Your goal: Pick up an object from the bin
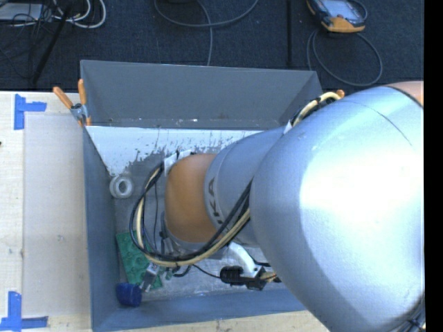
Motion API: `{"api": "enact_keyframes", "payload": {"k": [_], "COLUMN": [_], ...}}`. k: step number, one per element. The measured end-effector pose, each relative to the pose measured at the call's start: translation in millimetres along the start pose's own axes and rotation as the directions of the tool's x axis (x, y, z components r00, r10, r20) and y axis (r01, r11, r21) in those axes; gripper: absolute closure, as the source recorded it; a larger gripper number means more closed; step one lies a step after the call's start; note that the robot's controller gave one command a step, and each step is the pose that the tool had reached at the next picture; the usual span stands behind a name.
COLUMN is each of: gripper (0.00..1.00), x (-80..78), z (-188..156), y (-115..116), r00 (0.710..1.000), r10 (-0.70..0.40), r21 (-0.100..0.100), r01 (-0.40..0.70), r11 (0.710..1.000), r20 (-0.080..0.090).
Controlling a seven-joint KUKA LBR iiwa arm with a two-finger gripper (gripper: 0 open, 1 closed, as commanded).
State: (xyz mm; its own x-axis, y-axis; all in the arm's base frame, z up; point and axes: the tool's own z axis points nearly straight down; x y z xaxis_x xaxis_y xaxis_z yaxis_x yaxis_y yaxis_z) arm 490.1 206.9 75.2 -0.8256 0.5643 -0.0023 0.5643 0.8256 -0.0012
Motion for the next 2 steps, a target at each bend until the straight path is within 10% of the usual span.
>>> {"api": "enact_keyframes", "payload": {"k": [1, 2], "gripper": [1.00, 1.00], "x": [3.5, -17.5], "z": [-1.7, -125.1], "y": [2.4, 12.7], "r00": [1.000, 0.999], "r10": [-0.005, -0.048], "r21": [-0.001, -0.006], "r01": [0.004, 0.048], "r11": [1.000, 0.999], "r20": [-0.011, 0.002]}}
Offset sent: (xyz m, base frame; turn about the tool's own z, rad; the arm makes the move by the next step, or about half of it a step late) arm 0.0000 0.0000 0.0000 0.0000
